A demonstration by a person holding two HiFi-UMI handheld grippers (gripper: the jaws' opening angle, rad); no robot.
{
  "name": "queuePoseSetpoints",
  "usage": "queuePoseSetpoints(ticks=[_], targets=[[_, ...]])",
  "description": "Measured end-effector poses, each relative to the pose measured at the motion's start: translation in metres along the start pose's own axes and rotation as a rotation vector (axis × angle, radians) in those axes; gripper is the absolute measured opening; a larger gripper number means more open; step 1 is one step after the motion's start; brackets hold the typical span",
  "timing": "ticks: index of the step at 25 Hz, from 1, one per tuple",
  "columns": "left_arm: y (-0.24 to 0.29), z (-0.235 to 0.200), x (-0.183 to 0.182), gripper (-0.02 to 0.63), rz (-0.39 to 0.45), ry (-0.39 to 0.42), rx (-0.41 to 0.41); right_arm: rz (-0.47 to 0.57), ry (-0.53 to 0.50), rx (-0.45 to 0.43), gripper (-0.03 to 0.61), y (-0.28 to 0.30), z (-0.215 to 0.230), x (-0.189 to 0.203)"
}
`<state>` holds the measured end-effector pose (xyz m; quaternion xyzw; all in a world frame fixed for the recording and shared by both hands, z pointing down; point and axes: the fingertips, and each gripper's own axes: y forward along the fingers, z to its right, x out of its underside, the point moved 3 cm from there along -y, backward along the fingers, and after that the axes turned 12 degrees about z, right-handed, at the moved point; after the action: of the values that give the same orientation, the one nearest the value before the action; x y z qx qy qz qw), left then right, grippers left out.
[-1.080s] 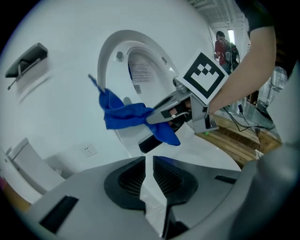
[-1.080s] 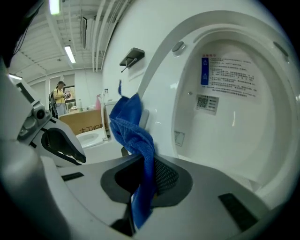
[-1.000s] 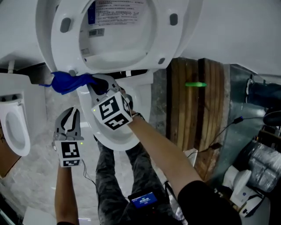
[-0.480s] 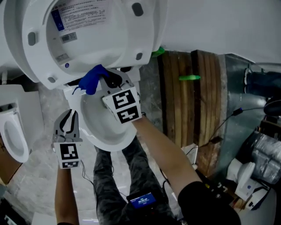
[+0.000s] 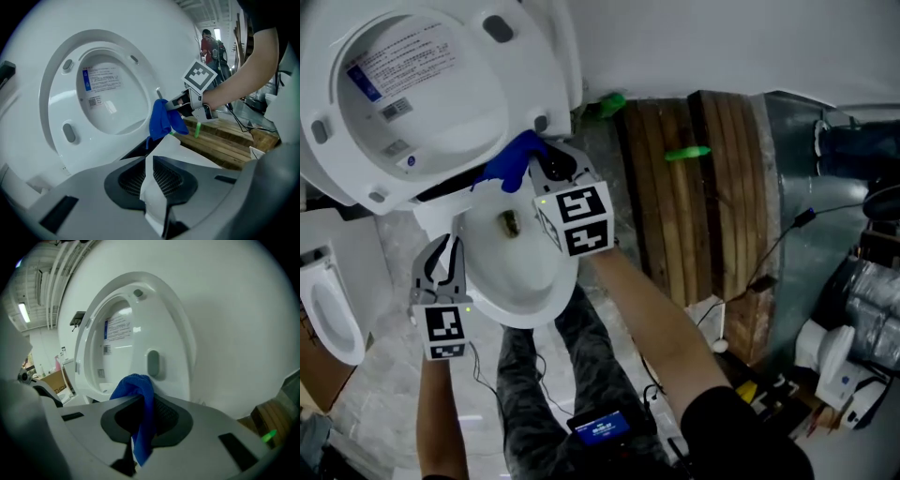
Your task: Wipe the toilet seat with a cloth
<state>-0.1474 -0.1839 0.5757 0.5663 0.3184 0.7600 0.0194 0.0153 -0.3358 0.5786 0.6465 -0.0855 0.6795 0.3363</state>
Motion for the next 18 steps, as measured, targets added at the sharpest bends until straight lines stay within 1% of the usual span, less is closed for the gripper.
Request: queuePoseSetpoints(ticks=[4,6,12,18], targets=[[0.01,0.015,-0.009,0.054,0.0,0.024,0.031,0.014,0.049,0.087,0.048,-0.014,0.038,-0.003],[0.014,0.023,-0.014,0.054,0.001,0.034,0.047,0.022,0.05,0.102,0.048,-0.017,0.049,-0.009],[0.019,0.035,-0.027,0.054,0.014,0.048,0.068,0.065,0.023,0.082,0.048,-0.017,0.052,-0.042],[0.013,0.03,-0.034,0.054,0.017,0.051,0.053,0.107,-0.029,0.057,0.046,-0.023,0.03,-0.065]])
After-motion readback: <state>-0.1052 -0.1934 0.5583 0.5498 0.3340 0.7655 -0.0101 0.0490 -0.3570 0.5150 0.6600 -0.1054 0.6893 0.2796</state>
